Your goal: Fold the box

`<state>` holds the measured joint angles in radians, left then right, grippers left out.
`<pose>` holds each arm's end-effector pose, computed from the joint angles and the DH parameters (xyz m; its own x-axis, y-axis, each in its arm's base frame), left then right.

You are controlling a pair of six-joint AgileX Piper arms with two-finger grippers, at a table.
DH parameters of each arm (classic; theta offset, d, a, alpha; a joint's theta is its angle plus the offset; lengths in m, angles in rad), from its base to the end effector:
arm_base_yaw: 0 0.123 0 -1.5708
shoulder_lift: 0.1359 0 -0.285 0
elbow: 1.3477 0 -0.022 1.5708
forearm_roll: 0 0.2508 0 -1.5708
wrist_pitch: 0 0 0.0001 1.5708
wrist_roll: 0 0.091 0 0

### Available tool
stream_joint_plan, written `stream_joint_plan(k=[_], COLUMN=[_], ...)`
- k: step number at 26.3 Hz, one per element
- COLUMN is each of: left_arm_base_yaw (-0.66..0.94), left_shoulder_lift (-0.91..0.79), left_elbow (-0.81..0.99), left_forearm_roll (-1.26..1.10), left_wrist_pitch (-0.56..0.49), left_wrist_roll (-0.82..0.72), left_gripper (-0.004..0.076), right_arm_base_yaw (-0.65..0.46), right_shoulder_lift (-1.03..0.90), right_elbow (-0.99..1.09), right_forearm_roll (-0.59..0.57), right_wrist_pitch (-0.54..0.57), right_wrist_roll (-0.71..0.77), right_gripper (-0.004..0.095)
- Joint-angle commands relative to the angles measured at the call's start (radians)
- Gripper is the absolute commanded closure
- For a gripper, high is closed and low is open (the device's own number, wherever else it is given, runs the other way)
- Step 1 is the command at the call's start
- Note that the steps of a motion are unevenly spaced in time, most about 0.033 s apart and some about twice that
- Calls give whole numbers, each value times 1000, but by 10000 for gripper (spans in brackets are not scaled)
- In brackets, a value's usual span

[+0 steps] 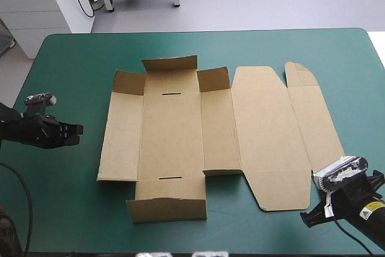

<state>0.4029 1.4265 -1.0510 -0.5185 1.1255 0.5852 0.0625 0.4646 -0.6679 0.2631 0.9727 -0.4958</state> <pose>0.2565 0.0651 0.2782 -0.9350 -0.0704 -0.3475 0.0555 0.9389 -0.3397 0.0673 0.0238 0.3220 -0.5024 -0.3626 -0.7849 -0.4248 0.8942 -0.1413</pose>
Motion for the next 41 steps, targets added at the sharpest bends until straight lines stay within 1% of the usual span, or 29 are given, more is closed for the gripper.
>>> stream_joint_plan(k=[1, 2, 3, 4, 5, 7, 11, 17, 24, 32, 34, 36, 38, 41], left_arm_base_yaw=[0, 0, 0, -2, -2, -4, -4, -8, -77, -202, -207, -207, -207, -207], left_shoulder_lift=[25, 53, 72, 97, 114, 142, 174, 179, 181, 181, 181, 181, 181, 181], left_elbow=[-27, -27, -22, -20, -12, 2, 39, 125, 137, 137, 137, 137, 137, 137], left_forearm_roll=[-61, -87, -108, -140, -169, -229, -279, -394, -416, -445, -447, -447, -445, -445], left_wrist_pitch=[81, 116, 123, 125, 125, 134, 139, 100, 85, -17, -32, -34, -34, -30], left_wrist_roll=[-12, -12, -10, -8, -5, 45, 76, 147, 149, 135, 121, 104, 85, 85], left_gripper=[493, 397, 335, 281, 264, 263, 263, 263, 263, 264, 275, 315, 396, 565], right_arm_base_yaw=[-7, -7, -7, -7, -7, -7, -7, -7, -7, -7, -7, -7, -7, -7], right_shoulder_lift=[5, 5, 5, 5, 5, 5, 5, 5, 5, 5, 5, 5, 5, 5], right_elbow=[-25, -25, -25, -25, -25, -25, -25, -25, -25, -25, -25, -25, -25, -25], right_forearm_roll=[13, 13, 13, 13, 13, 13, 13, 13, 13, 13, 13, 13, 13, 13], right_wrist_pitch=[-54, -54, -54, -54, -54, -54, -54, -54, -58, -57, -57, -57, -57, -55], right_wrist_roll=[-8, -8, -8, -8, -8, -8, -8, -8, -8, -8, -8, -8, -8, -8], right_gripper=[923, 923, 923, 923, 923, 923, 923, 923, 923, 923, 923, 923, 923, 923])
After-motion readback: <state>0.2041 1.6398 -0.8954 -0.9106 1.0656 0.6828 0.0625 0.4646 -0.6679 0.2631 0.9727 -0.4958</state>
